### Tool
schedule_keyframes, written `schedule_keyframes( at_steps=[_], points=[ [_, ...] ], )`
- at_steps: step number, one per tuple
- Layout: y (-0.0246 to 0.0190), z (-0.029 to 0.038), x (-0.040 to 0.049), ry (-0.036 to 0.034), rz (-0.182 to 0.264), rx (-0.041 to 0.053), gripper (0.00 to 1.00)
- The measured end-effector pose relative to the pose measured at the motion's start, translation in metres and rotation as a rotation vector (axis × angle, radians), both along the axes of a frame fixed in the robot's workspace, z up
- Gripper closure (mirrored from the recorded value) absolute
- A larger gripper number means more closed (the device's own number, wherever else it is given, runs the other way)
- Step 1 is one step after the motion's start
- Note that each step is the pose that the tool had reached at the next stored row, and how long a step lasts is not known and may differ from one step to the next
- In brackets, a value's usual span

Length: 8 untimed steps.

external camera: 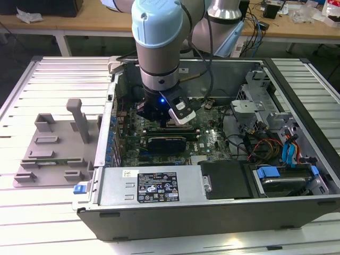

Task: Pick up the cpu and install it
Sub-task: 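Install the second cpu locking lever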

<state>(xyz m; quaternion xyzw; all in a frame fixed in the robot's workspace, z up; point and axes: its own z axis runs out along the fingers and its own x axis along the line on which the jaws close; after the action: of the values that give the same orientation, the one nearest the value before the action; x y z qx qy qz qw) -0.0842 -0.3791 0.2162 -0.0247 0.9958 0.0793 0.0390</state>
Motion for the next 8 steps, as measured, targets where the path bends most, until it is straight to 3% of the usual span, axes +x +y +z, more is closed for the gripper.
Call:
schedule_keyframes(
  at_steps=[8],
  points=[
    [-0.0016,-0.0090,-0.0043,0.0002,0.000,0.0214,0.89]
  ],
)
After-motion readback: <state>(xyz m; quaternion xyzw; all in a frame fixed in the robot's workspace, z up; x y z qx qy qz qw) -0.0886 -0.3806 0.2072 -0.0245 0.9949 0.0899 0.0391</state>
